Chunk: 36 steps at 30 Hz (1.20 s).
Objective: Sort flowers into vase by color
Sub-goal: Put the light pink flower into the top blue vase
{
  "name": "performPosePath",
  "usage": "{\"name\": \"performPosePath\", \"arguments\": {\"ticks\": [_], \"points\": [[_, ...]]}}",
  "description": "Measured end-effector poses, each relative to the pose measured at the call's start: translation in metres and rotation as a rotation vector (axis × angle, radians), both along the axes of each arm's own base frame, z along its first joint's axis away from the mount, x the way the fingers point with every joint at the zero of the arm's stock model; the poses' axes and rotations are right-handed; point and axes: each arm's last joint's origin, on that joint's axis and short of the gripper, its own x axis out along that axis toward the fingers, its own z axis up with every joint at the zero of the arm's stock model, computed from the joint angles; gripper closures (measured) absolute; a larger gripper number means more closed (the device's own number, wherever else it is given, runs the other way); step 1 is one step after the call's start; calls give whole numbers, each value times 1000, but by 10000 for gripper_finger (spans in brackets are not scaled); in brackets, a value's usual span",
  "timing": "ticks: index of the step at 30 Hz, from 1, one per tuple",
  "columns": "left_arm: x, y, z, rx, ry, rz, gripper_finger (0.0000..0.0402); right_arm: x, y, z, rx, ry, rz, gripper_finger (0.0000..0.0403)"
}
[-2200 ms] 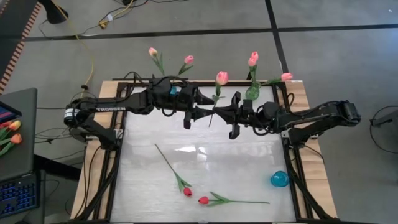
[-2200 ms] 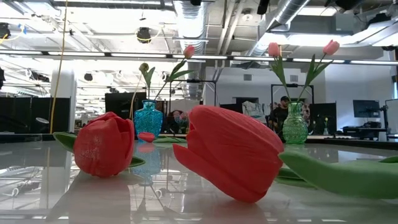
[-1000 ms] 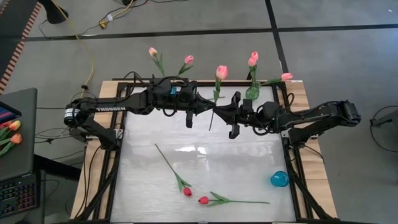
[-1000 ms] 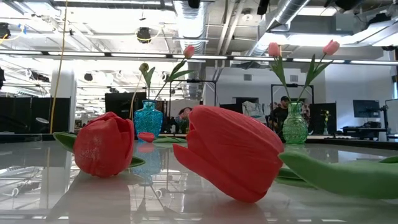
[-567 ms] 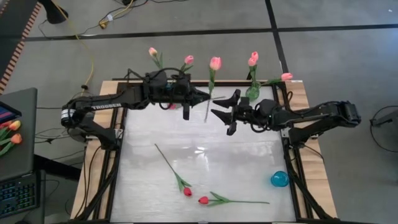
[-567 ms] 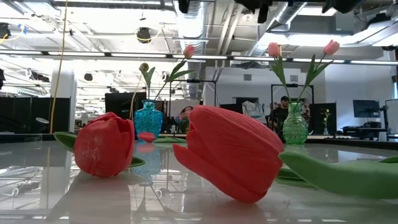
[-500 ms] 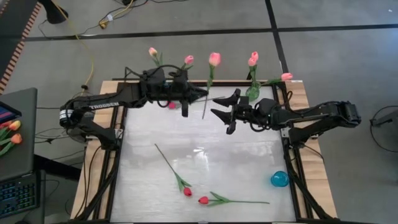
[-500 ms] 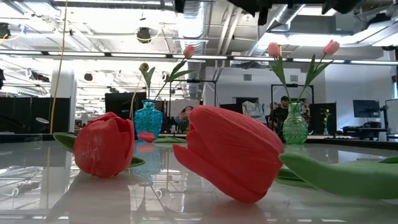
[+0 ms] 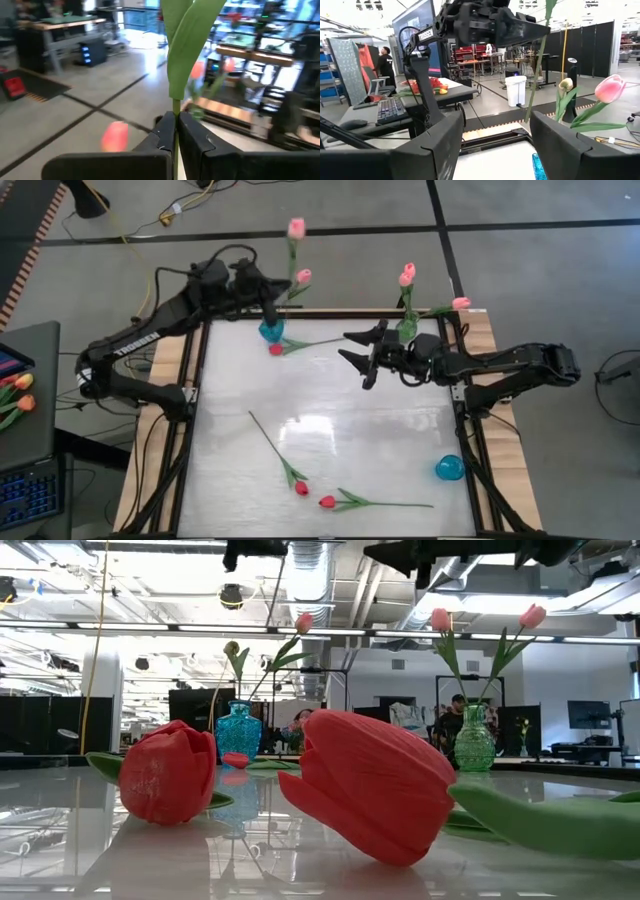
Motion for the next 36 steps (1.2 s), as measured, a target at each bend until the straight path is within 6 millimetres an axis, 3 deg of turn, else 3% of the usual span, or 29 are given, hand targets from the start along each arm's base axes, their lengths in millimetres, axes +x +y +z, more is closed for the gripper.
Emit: {"name": "performPosePath", "arguments": {"ticks": [7, 13, 19, 26, 36], "points": [[-19, 28, -5, -13, 3, 92, 401, 0, -7, -2, 3, 23, -24, 145], [-41, 38, -55, -45, -75, 179, 401, -1, -11, -5, 23, 44, -37, 145], [-50, 37, -93, -27, -86, 196, 401, -1, -13, -5, 24, 44, -45, 145], [-54, 40, -109, 0, -59, 223, 401, -2, -17, -5, 82, 31, -52, 145], [-58, 45, -111, 63, -29, 233, 401, -1, -17, -7, 84, 50, -52, 145]]}}
